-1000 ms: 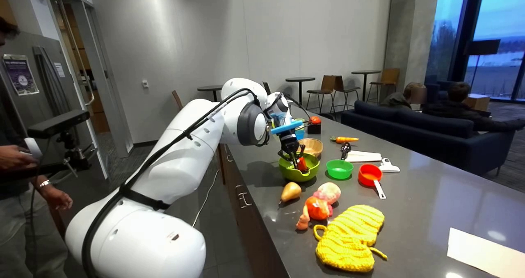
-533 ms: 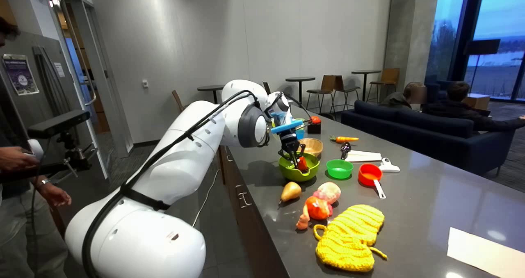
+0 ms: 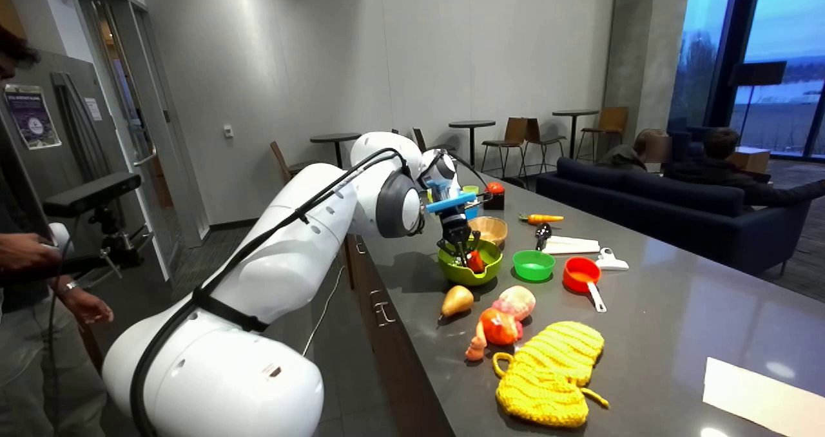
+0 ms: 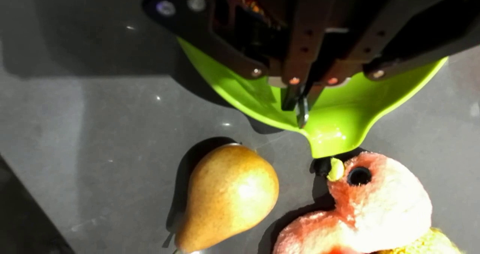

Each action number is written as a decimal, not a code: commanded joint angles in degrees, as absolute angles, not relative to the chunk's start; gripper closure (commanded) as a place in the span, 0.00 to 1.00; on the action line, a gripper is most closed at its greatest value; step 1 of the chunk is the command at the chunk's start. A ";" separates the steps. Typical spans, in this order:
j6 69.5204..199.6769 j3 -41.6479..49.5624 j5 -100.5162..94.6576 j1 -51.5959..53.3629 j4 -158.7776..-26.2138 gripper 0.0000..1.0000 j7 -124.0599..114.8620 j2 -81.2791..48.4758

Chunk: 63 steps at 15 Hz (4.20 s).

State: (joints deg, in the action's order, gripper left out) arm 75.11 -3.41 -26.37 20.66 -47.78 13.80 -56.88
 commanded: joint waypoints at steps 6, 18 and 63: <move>68.45 -3.69 -25.10 20.46 -41.20 0.99 16.08 -59.09; 60.27 -3.22 -25.49 21.48 -36.61 0.99 16.58 -61.16; 68.46 -2.93 -25.46 19.97 -29.14 0.99 19.98 -60.95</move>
State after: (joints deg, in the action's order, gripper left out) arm 68.40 -3.56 -24.62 19.75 -31.07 19.20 -61.73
